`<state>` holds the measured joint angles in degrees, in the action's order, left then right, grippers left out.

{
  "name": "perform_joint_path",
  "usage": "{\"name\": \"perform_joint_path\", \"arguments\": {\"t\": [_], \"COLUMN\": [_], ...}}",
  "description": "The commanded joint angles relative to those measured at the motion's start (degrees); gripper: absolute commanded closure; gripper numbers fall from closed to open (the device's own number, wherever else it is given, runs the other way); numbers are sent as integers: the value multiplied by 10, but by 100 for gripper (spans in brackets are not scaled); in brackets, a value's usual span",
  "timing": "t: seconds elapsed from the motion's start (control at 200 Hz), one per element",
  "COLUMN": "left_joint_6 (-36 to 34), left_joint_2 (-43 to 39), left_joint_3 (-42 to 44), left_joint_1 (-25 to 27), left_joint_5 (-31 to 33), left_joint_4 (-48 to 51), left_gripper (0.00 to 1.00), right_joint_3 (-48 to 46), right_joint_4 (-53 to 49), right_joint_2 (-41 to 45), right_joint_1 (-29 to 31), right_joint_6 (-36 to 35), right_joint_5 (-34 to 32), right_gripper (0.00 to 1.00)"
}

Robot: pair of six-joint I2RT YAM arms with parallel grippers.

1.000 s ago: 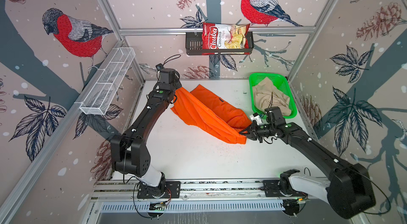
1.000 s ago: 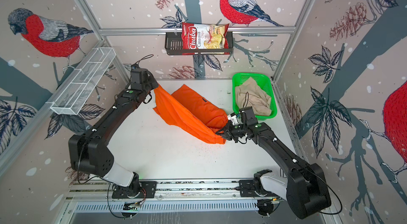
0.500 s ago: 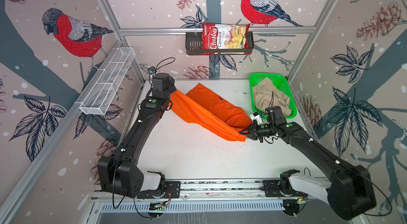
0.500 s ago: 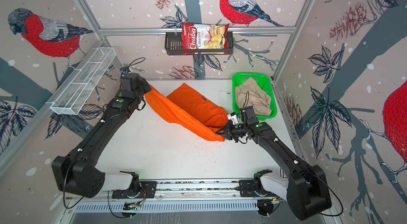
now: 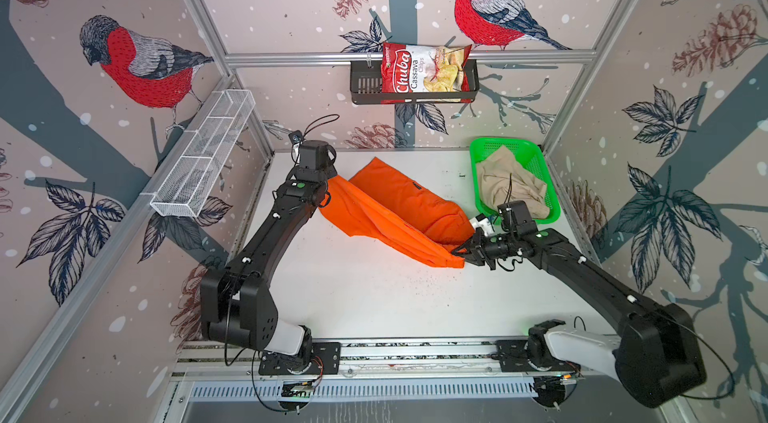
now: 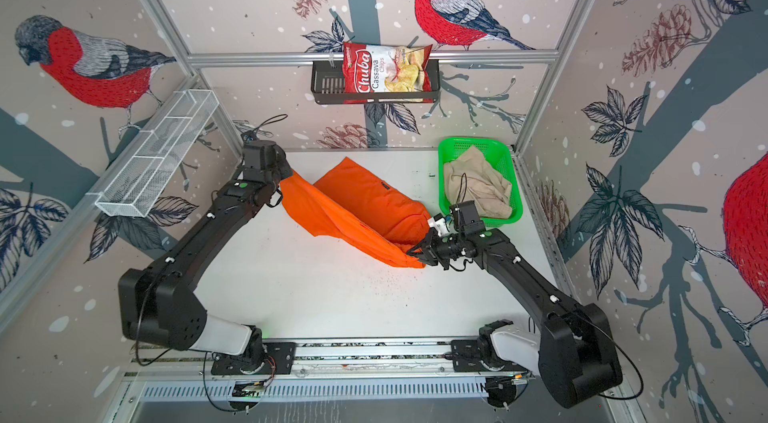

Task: Fold and stack the shorts

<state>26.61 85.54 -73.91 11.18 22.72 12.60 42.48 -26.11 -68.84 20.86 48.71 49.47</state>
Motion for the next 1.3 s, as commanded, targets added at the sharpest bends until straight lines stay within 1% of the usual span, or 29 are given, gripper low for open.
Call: {"name": "perform_joint_path", "arguments": {"t": [0.0,0.26,0.31,0.52,0.74,0.941,1.166,1.291], "left_joint_6": [-8,-9,-9,-12,-17,-31,-56,-53], "left_joint_2": [20,100,117,172,233,293,336,365], "left_joint_3": [-20,-81,-88,-109,-138,-172,-194,-220], "left_joint_1": [-1,-1,0,7,28,52,81,87], "left_joint_5": [27,3,-3,-18,-23,-27,-34,-33], "left_joint_4": [-75,-86,-90,-117,-136,-151,-179,-167], "left_gripper": [100,100,100,100,100,100,100,100], "right_joint_3": [11,15,15,10,6,-10,-27,-32], "right_joint_4": [-34,-34,-34,-27,-12,20,52,62], "right_joint_2": [-14,-27,-42,-60,-74,-79,-79,-81], "right_joint_1": [-3,-24,-30,-51,-72,-88,-95,-100], "right_joint_6": [-29,-37,-38,-42,-41,-22,0,5], "right_joint_5": [-2,-3,-3,1,0,-3,-12,-17], "right_gripper": [100,100,100,99,98,97,97,96]}}
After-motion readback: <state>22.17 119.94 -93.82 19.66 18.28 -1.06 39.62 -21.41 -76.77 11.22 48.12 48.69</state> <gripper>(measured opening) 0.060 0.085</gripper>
